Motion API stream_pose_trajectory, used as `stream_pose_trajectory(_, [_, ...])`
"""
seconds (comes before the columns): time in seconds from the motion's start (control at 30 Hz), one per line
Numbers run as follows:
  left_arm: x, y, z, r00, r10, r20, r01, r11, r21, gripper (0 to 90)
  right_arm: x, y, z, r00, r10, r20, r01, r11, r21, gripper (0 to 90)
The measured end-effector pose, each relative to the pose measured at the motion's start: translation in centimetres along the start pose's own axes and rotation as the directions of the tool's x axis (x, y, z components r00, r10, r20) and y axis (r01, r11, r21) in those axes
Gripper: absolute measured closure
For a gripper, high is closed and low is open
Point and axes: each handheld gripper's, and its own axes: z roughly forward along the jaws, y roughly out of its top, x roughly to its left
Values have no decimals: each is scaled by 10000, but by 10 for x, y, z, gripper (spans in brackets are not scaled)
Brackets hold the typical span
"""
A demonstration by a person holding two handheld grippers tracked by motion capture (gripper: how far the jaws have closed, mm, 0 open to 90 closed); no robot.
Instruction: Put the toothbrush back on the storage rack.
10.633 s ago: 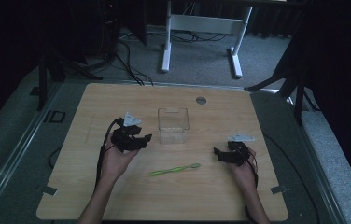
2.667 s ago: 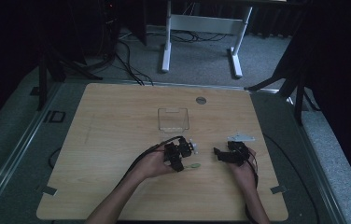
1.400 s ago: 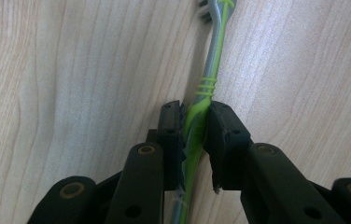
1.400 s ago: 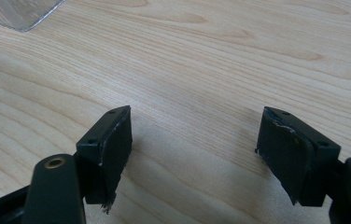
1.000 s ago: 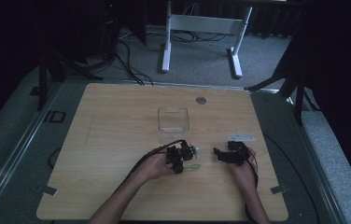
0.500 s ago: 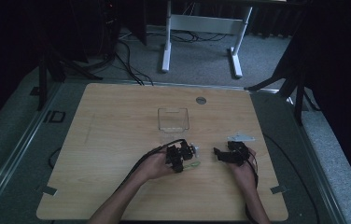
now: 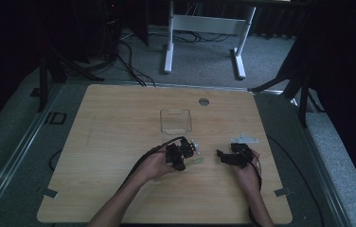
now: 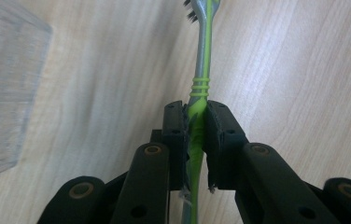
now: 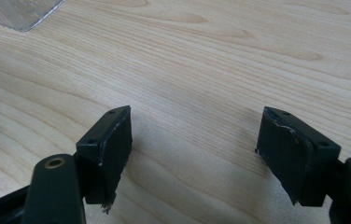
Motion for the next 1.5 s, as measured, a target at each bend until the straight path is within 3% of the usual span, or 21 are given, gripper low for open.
stream_pose_trajectory(0.3, [4,-3,-11,9995,-261,-163,252,9982,-539,790,0,0,0,10000,1,-2,-1,10000,0,263])
stream_pose_trajectory(0.73, [7,-7,-28,9976,-639,-274,596,9887,-1373,791,0,0,0,10000,-10,2,10,10000,-1,263])
stream_pose_trajectory(0.97, [8,-7,-39,9954,-851,-447,750,9782,-1936,791,0,0,0,10000,6,1,-6,10000,3,263])
stream_pose_trajectory(1.5, [14,-14,-57,9913,-1281,-286,1150,9525,-2821,791,0,0,0,10000,-4,-3,4,10000,-7,263])
